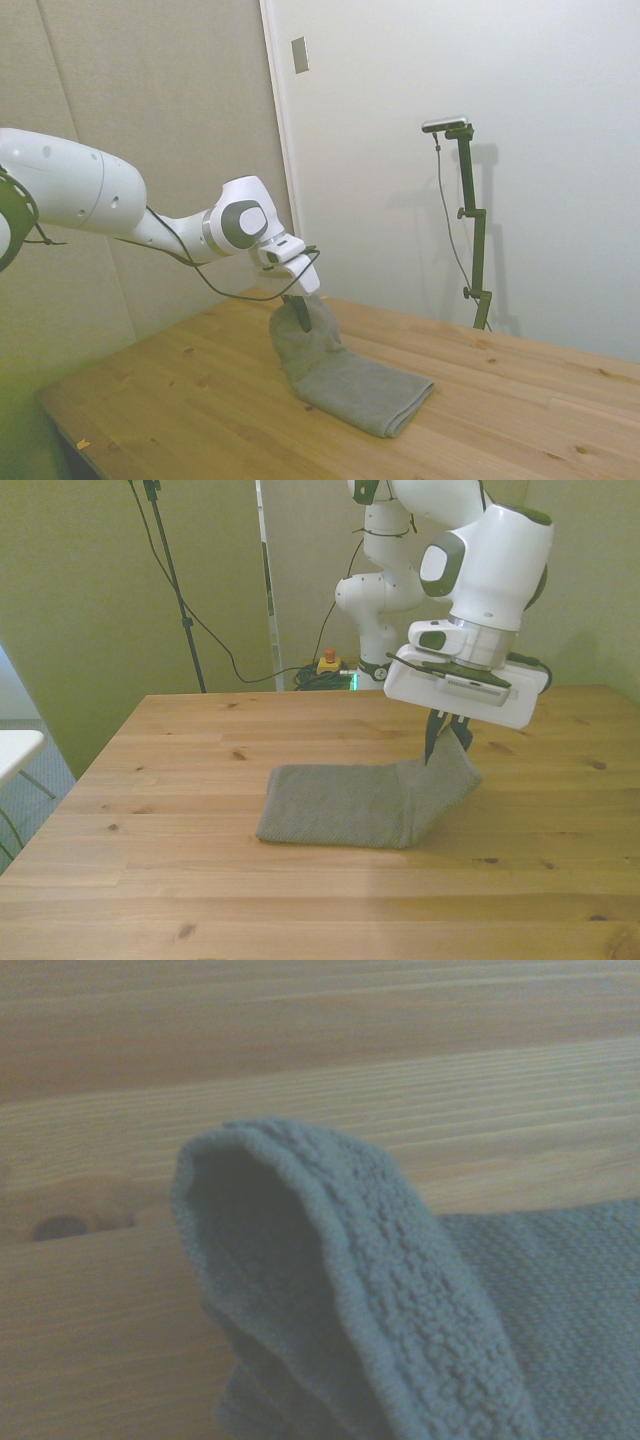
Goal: Fold the towel
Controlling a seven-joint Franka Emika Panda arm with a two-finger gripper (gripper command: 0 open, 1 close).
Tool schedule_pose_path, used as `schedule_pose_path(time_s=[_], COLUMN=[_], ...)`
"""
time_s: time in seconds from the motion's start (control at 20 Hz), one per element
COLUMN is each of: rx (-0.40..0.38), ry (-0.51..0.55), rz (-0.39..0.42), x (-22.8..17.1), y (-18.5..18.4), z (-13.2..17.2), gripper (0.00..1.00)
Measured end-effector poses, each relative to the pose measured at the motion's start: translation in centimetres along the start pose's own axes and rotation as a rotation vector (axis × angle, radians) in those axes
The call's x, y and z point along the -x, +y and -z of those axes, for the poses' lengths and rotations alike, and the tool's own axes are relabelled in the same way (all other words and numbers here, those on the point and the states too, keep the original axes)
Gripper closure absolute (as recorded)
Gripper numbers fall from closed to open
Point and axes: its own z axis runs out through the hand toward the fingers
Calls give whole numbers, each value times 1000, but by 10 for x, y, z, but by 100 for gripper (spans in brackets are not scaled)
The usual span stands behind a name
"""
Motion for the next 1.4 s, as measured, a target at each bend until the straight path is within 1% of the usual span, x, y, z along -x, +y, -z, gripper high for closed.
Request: schedule_pose_path(time_s=[0.1, 0.25, 0.45, 0.65, 0.8, 0.85, 1.1, 1.4], rx=[-7, -21, -59, -90, -95, -99, -135, -133], ry=[-6, -16, -62, -146, -164, -162, -184, -196], rz=[-20, -56, -107, -127, -143, -145, -167, -170], x=[-14, -36, -72, -87, -98, -103, -117, -118], y=[15, 34, 65, 88, 101, 104, 116, 117], z=[3, -2, -19, -40, -53, -57, -76, -83], gripper=[100, 100, 100, 100, 100, 0, 0, 0])
